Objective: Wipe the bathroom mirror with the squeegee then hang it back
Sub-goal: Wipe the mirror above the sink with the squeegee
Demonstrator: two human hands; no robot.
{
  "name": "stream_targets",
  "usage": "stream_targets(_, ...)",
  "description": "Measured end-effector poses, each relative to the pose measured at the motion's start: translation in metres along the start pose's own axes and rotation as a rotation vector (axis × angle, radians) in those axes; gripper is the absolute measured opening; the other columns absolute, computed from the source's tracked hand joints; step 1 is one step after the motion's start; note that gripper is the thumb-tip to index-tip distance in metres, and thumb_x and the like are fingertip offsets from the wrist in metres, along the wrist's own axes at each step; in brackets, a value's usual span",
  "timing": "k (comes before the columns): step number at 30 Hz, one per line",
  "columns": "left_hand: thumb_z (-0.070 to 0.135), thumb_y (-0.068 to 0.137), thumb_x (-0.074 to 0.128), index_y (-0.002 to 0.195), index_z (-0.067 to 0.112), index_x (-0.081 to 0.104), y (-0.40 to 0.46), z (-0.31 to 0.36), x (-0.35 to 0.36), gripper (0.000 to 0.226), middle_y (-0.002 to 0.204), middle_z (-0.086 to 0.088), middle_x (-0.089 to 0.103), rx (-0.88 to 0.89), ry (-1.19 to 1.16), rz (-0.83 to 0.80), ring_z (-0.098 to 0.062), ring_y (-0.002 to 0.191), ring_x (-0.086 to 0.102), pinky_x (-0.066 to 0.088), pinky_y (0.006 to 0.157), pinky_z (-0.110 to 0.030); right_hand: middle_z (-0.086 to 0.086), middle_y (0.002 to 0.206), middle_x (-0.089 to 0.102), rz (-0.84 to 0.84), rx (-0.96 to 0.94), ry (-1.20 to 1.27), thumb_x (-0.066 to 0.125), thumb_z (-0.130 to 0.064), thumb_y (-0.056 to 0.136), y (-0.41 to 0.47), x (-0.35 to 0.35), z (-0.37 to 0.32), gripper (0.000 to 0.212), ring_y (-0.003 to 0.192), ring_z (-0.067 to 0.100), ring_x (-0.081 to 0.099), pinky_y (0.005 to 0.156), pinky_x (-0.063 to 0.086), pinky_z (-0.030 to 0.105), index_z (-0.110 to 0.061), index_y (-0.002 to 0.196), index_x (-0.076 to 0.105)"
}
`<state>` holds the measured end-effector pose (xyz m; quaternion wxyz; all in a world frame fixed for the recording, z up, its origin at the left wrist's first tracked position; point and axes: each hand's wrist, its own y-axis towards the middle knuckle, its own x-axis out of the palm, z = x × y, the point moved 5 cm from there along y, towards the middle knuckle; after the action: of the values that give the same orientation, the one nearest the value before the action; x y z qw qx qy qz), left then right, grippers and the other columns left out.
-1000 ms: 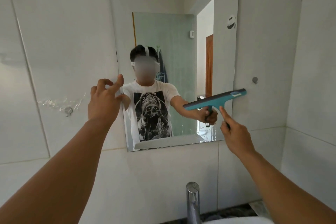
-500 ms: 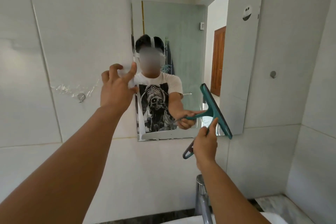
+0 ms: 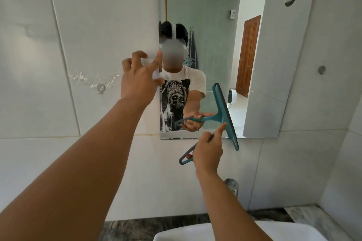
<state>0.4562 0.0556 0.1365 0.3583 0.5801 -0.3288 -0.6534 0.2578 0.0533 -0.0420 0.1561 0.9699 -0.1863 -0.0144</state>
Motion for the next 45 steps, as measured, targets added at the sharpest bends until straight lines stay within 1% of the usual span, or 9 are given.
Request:
stream_targets(5, 0.040, 0.087, 0.066, 0.144, 0.046, 0.027, -0.001, 0.002, 0.000, 0.070, 0.142, -0.009, 0.029, -0.011, -0.017, -0.004, -0.038, 0.126, 0.027, 0.044, 0.095, -0.044, 0.005, 0.056, 0.046, -0.127, -0.099, -0.110, 0.029, -0.022, 0.101, -0.030, 0.027, 0.001, 0.057, 0.039, 0.009, 0.047, 0.037, 0.048, 0.023, -0.039, 0.151, 0.008)
stream_targets(9, 0.039, 0.087, 0.066, 0.145, 0.046, 0.024, -0.002, 0.002, 0.000, 0.071, 0.143, -0.010, 0.028, -0.008, -0.009, -0.023, -0.039, 0.127, 0.026, 0.045, 0.095, -0.046, 0.005, 0.055, 0.044, -0.175, -0.104, -0.159, 0.029, -0.024, 0.101, -0.048, 0.047, 0.005, 0.058, 0.047, 0.016, 0.051, 0.050, 0.058, 0.041, -0.040, 0.151, 0.004)
stream_targets(12, 0.039, 0.088, 0.065, 0.145, 0.045, 0.024, -0.002, 0.003, 0.000, 0.071, 0.143, -0.010, 0.028, -0.011, 0.004, -0.014, -0.039, 0.126, 0.027, 0.043, 0.097, -0.045, 0.005, 0.055, 0.045, -0.196, -0.111, -0.204, 0.030, -0.026, 0.101, -0.046, 0.044, 0.009, 0.059, 0.049, 0.020, 0.056, 0.052, 0.059, 0.042, -0.042, 0.149, 0.002)
stream_targets(18, 0.034, 0.089, 0.064, 0.145, 0.045, 0.027, -0.004, 0.005, -0.001, 0.068, 0.143, -0.011, 0.028, -0.024, -0.021, -0.013, -0.040, 0.126, 0.027, 0.042, 0.098, -0.045, -0.001, 0.057, 0.038, -0.290, -0.282, -0.500, 0.034, -0.032, 0.101, -0.062, 0.033, 0.031, 0.061, 0.048, 0.011, 0.041, 0.044, 0.032, 0.019, -0.040, 0.151, 0.000)
stream_targets(23, 0.032, 0.091, 0.058, 0.147, 0.040, 0.026, -0.013, 0.009, 0.000, 0.065, 0.149, -0.012, 0.026, -0.011, -0.041, 0.000, -0.040, 0.130, 0.025, 0.039, 0.102, -0.046, -0.005, 0.057, 0.039, -0.348, -0.355, -0.663, 0.037, -0.035, 0.101, -0.058, 0.018, 0.033, 0.064, 0.048, 0.010, 0.043, 0.044, 0.031, 0.015, -0.042, 0.149, -0.005)
stream_targets(28, 0.038, 0.092, 0.055, 0.149, 0.033, 0.026, -0.046, 0.008, 0.020, 0.065, 0.155, -0.016, 0.022, 0.004, -0.013, 0.009, -0.039, 0.137, 0.018, 0.026, 0.113, -0.048, -0.001, 0.067, 0.050, -0.394, -0.436, -0.877, 0.038, -0.037, 0.100, -0.043, -0.001, 0.033, 0.065, 0.050, 0.010, 0.043, 0.046, 0.031, 0.017, -0.041, 0.149, -0.005)
stream_targets(33, 0.037, 0.089, 0.062, 0.151, 0.028, 0.026, -0.089, 0.002, 0.040, 0.072, 0.156, -0.019, 0.023, -0.005, -0.006, -0.017, -0.030, 0.137, 0.009, 0.023, 0.115, -0.050, -0.003, 0.056, 0.034, -0.425, -0.542, -1.068, 0.039, -0.030, 0.100, -0.021, -0.018, 0.032, 0.069, 0.043, 0.008, 0.031, 0.041, 0.024, 0.021, -0.045, 0.146, -0.010)
stream_targets(37, 0.029, 0.089, 0.067, 0.151, 0.025, 0.022, -0.106, 0.004, 0.048, 0.077, 0.156, -0.024, 0.022, 0.043, 0.043, -0.018, -0.030, 0.140, 0.005, 0.018, 0.117, -0.049, 0.004, 0.067, 0.045, -0.485, -0.622, -1.194, 0.041, -0.021, 0.098, -0.001, -0.033, 0.030, 0.074, 0.046, 0.015, 0.033, 0.041, 0.021, 0.029, -0.051, 0.145, -0.008)
stream_targets(45, 0.036, 0.087, 0.066, 0.153, 0.034, 0.003, -0.120, 0.000, 0.071, 0.091, 0.162, -0.014, -0.003, -0.024, 0.016, -0.168, -0.040, 0.147, -0.009, 0.011, 0.119, -0.052, 0.006, 0.070, 0.048, -0.514, -0.715, -1.267, 0.040, -0.019, 0.097, 0.013, -0.037, 0.026, 0.075, 0.045, 0.016, 0.033, 0.042, 0.025, 0.029, -0.052, 0.145, -0.007)
